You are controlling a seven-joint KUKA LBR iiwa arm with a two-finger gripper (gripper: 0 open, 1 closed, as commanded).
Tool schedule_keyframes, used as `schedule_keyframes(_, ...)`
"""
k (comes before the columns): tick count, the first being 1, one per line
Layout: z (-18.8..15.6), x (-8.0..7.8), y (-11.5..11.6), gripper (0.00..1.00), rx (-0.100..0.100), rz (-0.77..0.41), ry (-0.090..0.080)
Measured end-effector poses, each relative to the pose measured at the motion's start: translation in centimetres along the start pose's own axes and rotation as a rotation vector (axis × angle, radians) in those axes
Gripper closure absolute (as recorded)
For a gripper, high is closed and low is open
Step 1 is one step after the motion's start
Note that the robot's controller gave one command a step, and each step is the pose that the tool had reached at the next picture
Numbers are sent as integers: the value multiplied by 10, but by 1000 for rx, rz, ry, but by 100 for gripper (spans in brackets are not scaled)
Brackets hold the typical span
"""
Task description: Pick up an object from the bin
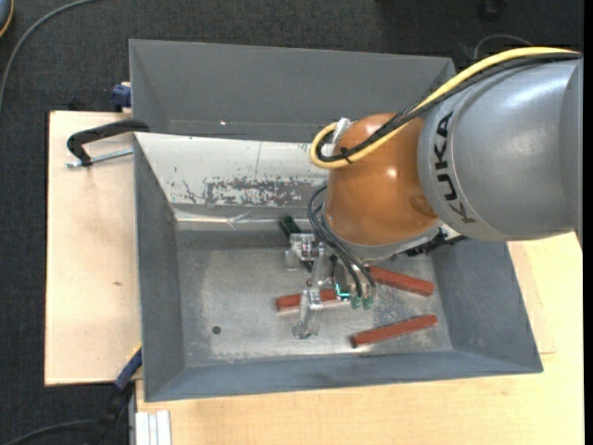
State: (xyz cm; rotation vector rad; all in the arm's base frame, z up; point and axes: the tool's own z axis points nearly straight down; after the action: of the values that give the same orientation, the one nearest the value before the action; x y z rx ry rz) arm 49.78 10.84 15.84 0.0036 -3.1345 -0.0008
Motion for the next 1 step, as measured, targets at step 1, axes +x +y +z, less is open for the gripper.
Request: schedule_keyframes(1, 91, -53, -84, 0, 3, 19, -7)
